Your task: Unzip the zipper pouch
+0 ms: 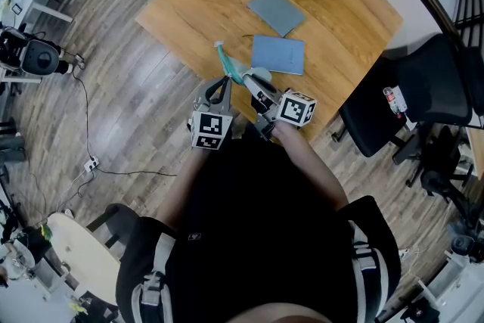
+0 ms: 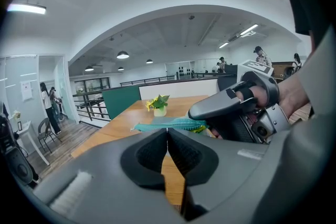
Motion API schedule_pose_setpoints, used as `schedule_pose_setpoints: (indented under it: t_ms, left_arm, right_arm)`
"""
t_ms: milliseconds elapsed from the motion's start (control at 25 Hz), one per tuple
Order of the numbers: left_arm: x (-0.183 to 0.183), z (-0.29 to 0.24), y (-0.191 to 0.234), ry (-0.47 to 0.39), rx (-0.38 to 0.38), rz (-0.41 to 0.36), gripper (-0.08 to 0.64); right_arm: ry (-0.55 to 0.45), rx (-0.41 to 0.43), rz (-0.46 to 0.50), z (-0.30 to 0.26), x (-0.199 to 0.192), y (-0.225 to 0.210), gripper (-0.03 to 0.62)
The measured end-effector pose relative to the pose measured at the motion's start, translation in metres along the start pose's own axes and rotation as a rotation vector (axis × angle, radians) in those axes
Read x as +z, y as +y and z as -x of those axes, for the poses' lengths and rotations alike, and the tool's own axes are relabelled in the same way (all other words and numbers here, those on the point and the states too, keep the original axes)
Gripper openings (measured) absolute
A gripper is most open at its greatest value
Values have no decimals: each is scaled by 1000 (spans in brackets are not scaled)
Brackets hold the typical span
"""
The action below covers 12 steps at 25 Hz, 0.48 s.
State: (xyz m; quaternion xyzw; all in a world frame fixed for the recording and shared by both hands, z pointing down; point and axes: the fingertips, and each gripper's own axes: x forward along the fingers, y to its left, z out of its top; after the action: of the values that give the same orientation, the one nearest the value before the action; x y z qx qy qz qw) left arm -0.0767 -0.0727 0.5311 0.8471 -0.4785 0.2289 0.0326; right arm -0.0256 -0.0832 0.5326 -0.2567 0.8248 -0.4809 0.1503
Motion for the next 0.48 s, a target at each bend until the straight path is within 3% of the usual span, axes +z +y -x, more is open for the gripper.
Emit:
schedule_pose_setpoints:
  t_ms: [480]
  left_arm:
    - [-1, -3, 1, 14, 9, -26, 8]
  right_arm:
    - [-5, 4, -12, 3, -1, -1, 11]
